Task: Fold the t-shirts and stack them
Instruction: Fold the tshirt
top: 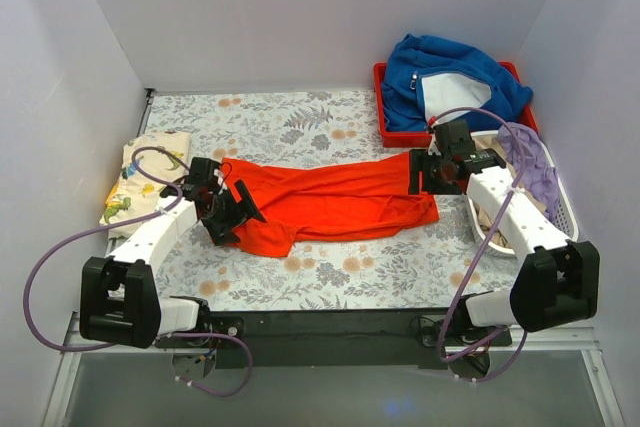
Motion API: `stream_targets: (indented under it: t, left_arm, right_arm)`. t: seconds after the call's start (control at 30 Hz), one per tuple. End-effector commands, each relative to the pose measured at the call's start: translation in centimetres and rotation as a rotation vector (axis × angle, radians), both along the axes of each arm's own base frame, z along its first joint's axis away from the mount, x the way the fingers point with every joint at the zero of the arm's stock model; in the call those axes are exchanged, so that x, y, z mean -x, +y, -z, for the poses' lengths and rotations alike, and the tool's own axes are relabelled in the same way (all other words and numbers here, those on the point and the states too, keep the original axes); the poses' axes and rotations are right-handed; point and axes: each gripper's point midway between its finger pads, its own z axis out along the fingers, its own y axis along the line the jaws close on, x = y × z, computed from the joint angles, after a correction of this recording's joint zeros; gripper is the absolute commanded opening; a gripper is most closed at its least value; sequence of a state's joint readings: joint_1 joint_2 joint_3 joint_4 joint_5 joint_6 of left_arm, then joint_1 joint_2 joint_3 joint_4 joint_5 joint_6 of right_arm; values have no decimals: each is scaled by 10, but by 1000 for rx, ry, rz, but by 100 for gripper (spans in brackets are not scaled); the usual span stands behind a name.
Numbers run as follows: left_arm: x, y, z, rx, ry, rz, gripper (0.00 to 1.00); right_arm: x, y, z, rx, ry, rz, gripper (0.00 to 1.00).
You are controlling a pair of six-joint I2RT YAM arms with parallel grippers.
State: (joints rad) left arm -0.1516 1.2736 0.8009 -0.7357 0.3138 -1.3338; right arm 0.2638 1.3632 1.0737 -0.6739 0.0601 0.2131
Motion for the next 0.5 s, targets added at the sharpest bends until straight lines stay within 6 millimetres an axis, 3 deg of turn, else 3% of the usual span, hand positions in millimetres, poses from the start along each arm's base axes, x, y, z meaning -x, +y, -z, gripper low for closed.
stream_targets:
  t: [0.0, 0.2, 0.47]
  left_arm:
    - [-4, 22, 8, -119, -27, -99, 84]
    - [-12, 44, 22, -254, -37, -148, 75]
    - [-17, 37, 32, -244, -50, -147, 54]
  right_arm:
    - [-15, 6, -33, -43, -116, 7, 77]
    - [-7, 8, -36, -72, -123, -1, 77]
    - [0, 7, -30, -78, -117, 0, 77]
